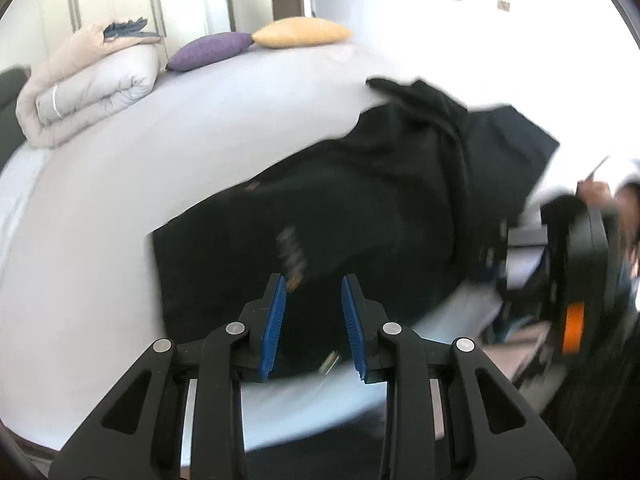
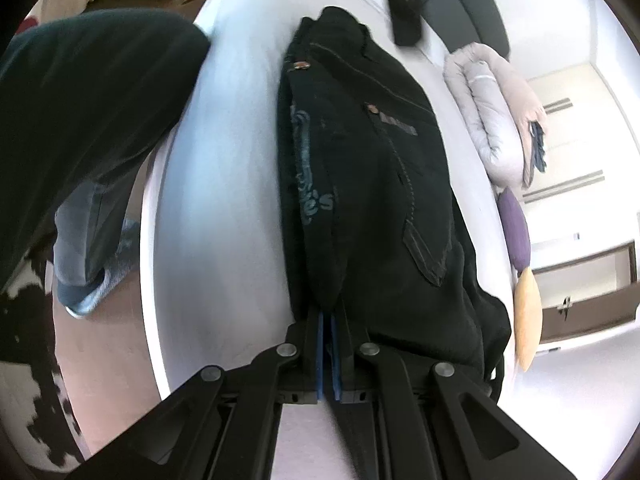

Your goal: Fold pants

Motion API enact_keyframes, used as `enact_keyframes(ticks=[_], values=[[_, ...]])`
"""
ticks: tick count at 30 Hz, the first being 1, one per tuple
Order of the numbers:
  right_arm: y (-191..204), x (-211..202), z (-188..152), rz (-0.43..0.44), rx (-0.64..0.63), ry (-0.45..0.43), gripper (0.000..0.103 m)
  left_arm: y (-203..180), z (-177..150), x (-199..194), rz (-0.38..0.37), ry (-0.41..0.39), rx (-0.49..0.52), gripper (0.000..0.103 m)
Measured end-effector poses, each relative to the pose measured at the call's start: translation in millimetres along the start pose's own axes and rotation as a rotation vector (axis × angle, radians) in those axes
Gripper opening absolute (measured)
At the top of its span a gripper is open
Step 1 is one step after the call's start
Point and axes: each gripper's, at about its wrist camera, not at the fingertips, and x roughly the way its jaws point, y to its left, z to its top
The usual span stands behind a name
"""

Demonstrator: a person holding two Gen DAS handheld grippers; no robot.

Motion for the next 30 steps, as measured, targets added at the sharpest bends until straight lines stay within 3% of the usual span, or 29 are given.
enact_keyframes(ticks=[4,5,6,7,9,10,11,14,16,19,21,25,30], values=[[-7.8,-2.1,-6.5,0.006,0.107,-0.031,0.008,-14.6,8.6,78.0,-0.06,0.091,-0.109,0.028],[-10.7,-3.2,-8.9,0.005,0.142,-0.04,0.008,-17.6,4.2,98.9,-0.034,0.128,-0.126,0.028],[-14.3,-4.7,-11.4,0.003,0.175,-0.044,0.01,-21.3,1.1,105.4,-0.008,0.103,-0.121,0.028],[-19.6,-7.4,-14.3,0.014,0.213,-0.042,0.016,-24.0,1.4,107.7,0.008,0.092,-0.126,0.028],[-37.5,-16.6,-23.4,0.063,0.319,-0.052,0.042,-24.9,3.8,108.8,0.019,0.101,-0.145,0.028],[-53.7,-23.9,-31.7,0.129,0.406,-0.081,0.066,-24.9,4.0,109.6,0.02,0.107,-0.149,0.028],[-70.5,-30.4,-39.5,0.176,0.481,-0.117,0.073,-23.9,3.8,110.5,0.019,0.109,-0.148,0.028],[-143.0,-37.5,-78.0,0.243,0.78,-0.179,0.073,-18.2,6.9,116.8,-0.001,0.109,-0.177,0.028],[-203.0,-26.8,-117.6,0.236,1.022,-0.184,0.073,-17.4,9.8,120.3,-0.005,0.107,-0.19,0.028],[-273.7,5.3,-164.3,0.09,1.24,-0.077,0.073,-18.4,9.3,123.2,0.005,0.102,-0.194,0.028],[-306.8,35.5,-177.1,0.037,1.278,0.024,0.073,-19.5,7.9,123.7,0.009,0.098,-0.197,0.028],[-343.8,100.5,-177.6,-0.043,1.232,0.204,0.074,-18.4,-7.1,113.7,0.005,0.085,-0.214,0.027],[-350.3,170.1,-182.8,-0.057,1.179,0.439,0.073,-16.8,-13.6,106.1,0.0,0.073,-0.226,0.027]])
